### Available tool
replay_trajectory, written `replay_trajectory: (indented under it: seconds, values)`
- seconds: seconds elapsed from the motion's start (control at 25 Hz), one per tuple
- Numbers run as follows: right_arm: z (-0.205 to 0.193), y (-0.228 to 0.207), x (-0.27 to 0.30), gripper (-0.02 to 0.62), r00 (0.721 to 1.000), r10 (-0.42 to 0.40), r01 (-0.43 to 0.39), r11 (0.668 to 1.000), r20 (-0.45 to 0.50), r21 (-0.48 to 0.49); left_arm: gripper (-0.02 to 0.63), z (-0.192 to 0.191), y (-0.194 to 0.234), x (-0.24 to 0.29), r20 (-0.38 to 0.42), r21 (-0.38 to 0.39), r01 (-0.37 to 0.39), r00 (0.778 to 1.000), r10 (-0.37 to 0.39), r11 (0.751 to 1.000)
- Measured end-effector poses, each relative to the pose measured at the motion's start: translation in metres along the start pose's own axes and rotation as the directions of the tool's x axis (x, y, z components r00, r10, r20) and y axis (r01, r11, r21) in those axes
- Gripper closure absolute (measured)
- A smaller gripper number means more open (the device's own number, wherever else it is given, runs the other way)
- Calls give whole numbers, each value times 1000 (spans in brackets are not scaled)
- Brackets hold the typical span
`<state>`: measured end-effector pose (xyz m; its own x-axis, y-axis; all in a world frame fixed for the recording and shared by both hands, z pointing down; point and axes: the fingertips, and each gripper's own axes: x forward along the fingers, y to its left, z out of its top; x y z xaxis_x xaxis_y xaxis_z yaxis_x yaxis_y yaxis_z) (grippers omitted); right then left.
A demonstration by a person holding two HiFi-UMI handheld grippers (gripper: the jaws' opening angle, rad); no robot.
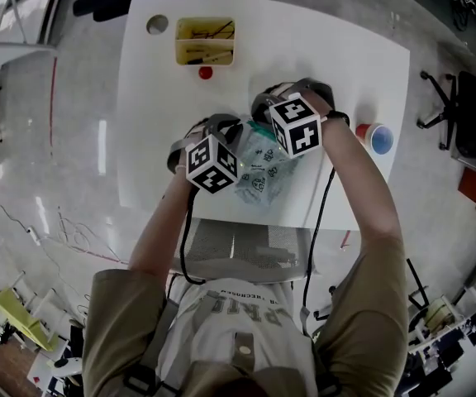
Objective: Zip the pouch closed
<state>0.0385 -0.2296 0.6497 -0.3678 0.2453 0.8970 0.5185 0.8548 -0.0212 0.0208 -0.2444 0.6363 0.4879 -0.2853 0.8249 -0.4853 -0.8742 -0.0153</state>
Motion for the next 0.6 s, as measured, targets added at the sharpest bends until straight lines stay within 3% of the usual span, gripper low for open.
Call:
replay_trajectory:
  seconds: [0.6]
  values:
    - [-9, 10, 1, 591, 1000, -1, 2, 1000, -26, 27, 584, -5, -1, -2, -11, -14, 1, 1000, -1, 1000]
